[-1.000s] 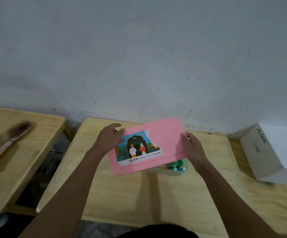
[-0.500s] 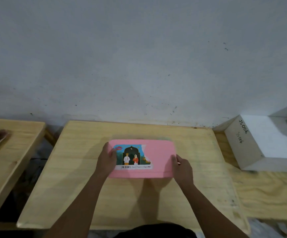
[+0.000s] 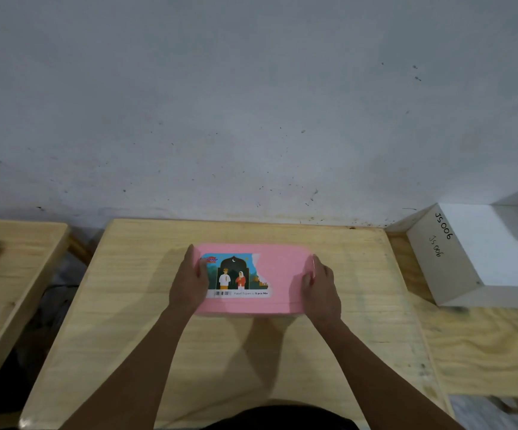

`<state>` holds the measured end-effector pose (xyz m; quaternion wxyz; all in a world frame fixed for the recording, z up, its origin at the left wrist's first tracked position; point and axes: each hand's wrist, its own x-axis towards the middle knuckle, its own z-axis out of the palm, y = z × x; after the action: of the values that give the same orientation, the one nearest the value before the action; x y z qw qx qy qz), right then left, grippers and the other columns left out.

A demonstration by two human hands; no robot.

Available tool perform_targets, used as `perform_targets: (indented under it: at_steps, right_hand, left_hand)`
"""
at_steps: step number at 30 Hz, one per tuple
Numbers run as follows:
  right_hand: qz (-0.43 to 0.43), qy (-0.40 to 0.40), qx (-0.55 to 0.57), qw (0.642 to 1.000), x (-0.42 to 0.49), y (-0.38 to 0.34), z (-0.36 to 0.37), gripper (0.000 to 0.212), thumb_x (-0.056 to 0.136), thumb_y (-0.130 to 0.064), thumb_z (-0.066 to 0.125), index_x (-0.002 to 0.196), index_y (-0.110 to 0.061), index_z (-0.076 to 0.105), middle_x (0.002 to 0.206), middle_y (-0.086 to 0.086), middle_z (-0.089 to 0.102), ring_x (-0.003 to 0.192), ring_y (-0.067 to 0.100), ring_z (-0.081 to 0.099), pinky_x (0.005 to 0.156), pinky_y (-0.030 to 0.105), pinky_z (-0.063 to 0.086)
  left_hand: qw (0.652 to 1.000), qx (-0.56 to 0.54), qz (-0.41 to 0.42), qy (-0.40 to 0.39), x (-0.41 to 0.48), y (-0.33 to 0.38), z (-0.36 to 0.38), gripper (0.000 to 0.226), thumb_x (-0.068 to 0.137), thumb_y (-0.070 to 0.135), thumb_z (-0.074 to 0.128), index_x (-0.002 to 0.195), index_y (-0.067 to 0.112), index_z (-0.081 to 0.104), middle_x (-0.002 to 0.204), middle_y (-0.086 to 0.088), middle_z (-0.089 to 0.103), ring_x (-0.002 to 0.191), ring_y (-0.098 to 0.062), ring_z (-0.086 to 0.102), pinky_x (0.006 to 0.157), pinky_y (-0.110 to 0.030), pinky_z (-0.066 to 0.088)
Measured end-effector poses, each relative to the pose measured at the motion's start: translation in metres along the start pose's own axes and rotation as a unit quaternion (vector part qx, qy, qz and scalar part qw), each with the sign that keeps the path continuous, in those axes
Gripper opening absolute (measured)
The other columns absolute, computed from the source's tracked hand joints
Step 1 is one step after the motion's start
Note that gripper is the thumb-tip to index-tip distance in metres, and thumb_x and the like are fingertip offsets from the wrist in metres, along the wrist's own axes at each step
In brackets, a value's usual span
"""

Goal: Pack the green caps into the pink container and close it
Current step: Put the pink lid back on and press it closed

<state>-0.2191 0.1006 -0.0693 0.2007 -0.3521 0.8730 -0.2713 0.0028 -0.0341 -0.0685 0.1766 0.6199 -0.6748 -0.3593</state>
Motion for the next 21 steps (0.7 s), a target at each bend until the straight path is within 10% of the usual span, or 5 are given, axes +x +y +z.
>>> perform_targets:
  at_steps: [5,11,16,21]
  right_hand:
    - [-0.054,-0.046,-0.047,0.996,0.016,-0.01,0.004,0.051,0.103,-0.026,0.027,0.154,-0.023,0.022,0.162,0.003,0.016,0.142,0.025,0.033,0.1,0.046,0.045]
    - [-0.069,-0.008,-0.082,0.994,0.016,-0.011,0.016,0.05,0.103,-0.037,0.022,0.151,-0.023,0.023,0.156,0.01,0.025,0.121,0.031,0.055,0.078,0.044,0.055]
    - [-0.072,0.026,-0.1,0.992,0.016,-0.006,0.024,0.051,0.102,-0.04,0.022,0.15,-0.023,0.022,0.156,0.01,0.028,0.112,0.03,0.061,0.073,0.044,0.058]
    - [-0.074,0.026,-0.086,0.993,0.019,-0.004,0.026,0.051,0.101,-0.041,0.025,0.149,-0.023,0.023,0.153,0.008,0.031,0.106,0.028,0.063,0.069,0.043,0.059]
  left_hand:
    - [0.995,0.098,0.021,0.023,-0.001,-0.002,0.007,0.051,0.099,0.041,0.027,0.148,0.034,0.017,0.121,-0.008,0.053,0.096,-0.035,0.06,0.076,-0.041,0.047]
    - [0.989,0.143,0.014,0.033,0.001,-0.001,0.008,0.052,0.096,0.048,0.025,0.146,0.04,0.015,0.109,-0.008,0.054,0.085,-0.035,0.061,0.075,-0.044,0.052]
    - [0.98,0.188,0.06,0.029,0.001,0.002,0.009,0.049,0.097,0.049,0.024,0.145,0.04,0.02,0.147,-0.011,0.031,0.087,-0.032,0.065,0.068,-0.039,0.051]
    - [0.985,0.168,0.045,-0.004,0.01,-0.001,0.009,0.05,0.097,0.05,0.024,0.145,0.04,0.019,0.12,-0.01,0.048,0.073,-0.016,0.056,0.054,-0.026,0.043]
